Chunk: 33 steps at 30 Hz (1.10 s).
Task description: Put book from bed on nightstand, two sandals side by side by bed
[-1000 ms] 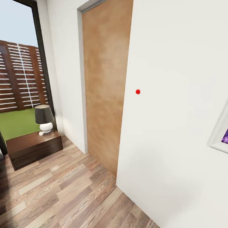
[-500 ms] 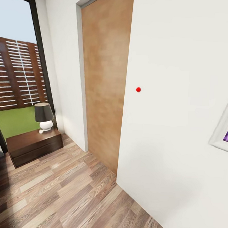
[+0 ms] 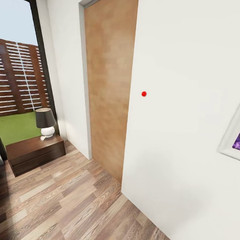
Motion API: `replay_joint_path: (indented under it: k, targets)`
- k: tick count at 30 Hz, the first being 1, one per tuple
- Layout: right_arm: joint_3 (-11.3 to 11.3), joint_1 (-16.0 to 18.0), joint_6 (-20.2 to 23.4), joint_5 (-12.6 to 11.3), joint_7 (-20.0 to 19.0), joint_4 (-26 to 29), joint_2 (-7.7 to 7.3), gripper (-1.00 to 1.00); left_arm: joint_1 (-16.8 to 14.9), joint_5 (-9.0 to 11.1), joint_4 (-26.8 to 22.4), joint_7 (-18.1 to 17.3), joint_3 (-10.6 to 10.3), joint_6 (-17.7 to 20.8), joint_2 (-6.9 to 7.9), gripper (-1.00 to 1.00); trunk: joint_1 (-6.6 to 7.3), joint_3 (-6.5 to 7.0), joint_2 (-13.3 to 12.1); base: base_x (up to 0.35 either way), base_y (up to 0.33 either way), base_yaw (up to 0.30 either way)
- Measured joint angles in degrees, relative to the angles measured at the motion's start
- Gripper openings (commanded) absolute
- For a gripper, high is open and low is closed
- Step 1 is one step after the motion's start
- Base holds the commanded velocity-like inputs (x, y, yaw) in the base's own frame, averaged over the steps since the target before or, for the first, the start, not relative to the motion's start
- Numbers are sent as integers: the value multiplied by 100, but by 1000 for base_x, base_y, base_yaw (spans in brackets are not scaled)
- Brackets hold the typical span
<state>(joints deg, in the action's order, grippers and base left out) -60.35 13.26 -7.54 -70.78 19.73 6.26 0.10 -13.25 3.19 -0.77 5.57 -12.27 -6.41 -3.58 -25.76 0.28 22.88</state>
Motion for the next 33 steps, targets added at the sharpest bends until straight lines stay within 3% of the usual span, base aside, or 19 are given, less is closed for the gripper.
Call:
replay_joint_path:
  k: [12, 33]
  targets:
    - [1, 0, 1, -5, 6, 4, 7, -100, 0, 0, -2, 0, 1, -7, 4, -100, 0, -5, 0, 0, -22, 20]
    - [1, 0, 1, -23, 7, 7, 10, -100, 3, 0, -3, 0, 0, -6, 0, -100, 1, -90, -4, 0, -25, 196]
